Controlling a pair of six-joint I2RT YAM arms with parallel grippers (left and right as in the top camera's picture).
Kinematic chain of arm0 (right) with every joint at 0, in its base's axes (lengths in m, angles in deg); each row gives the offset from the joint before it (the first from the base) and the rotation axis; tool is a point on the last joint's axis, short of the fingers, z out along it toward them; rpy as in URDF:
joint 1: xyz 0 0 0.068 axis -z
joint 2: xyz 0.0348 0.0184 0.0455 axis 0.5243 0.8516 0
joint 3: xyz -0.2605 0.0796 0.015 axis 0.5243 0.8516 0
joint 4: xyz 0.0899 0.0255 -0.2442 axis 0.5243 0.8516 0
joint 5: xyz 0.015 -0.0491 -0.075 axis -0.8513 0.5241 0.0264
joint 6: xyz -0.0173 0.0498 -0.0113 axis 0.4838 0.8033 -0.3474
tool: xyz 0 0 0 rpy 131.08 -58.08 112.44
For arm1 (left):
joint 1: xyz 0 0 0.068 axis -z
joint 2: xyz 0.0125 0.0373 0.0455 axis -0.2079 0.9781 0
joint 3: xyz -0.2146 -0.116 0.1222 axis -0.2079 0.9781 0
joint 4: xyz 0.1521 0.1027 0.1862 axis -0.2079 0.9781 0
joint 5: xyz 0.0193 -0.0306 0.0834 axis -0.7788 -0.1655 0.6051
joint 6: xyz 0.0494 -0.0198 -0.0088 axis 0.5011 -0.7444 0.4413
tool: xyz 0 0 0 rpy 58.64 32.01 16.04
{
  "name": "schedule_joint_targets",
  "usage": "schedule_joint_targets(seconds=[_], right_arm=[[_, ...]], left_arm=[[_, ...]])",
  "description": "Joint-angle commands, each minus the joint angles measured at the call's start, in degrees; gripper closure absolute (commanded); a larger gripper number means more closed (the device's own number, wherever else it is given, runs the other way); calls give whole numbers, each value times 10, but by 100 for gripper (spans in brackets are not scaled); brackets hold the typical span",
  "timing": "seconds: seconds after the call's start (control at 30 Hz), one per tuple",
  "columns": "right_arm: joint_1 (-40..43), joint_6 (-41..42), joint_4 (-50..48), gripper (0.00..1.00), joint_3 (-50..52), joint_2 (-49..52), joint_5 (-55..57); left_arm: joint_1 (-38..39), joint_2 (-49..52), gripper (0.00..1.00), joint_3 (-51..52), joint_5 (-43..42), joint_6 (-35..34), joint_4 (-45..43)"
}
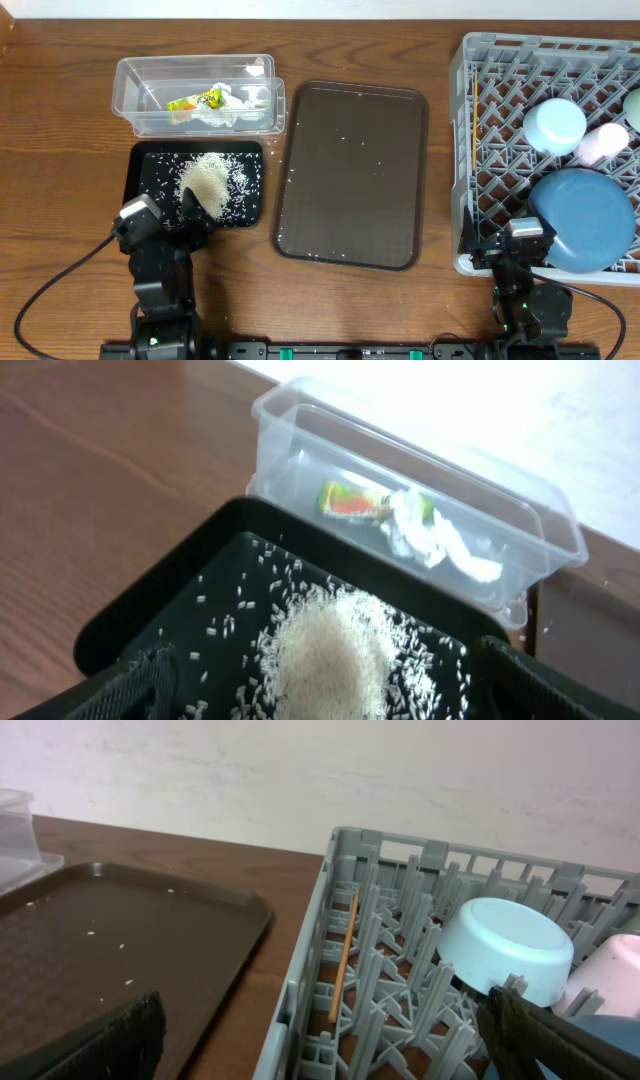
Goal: Sort waste into correct bins and load items into the dishwasher rack
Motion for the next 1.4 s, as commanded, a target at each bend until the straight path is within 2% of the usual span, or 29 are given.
schedule_joint_targets(seconds=[0.0,0.27,0.37,0.5,0.73,1.37], right_arm=[[-5,2,3,1,1,-4,5],[-5,2,3,1,1,-4,5],[-5,3,3,1,1,-4,5],[-5,3,3,1,1,-4,5],[-5,2,3,1,1,-4,5],[-5,2,3,1,1,-4,5]], left_arm=[[3,-35,6,21,-8,27,-18],[3,-150,5,89,-46,32,-31],[3,-186,5,112,-77,58,-31],[9,-226,5,111,-87,79,14],[37,-225,6,111,-87,123,16],[44,-223,6,111,-87,123,16]])
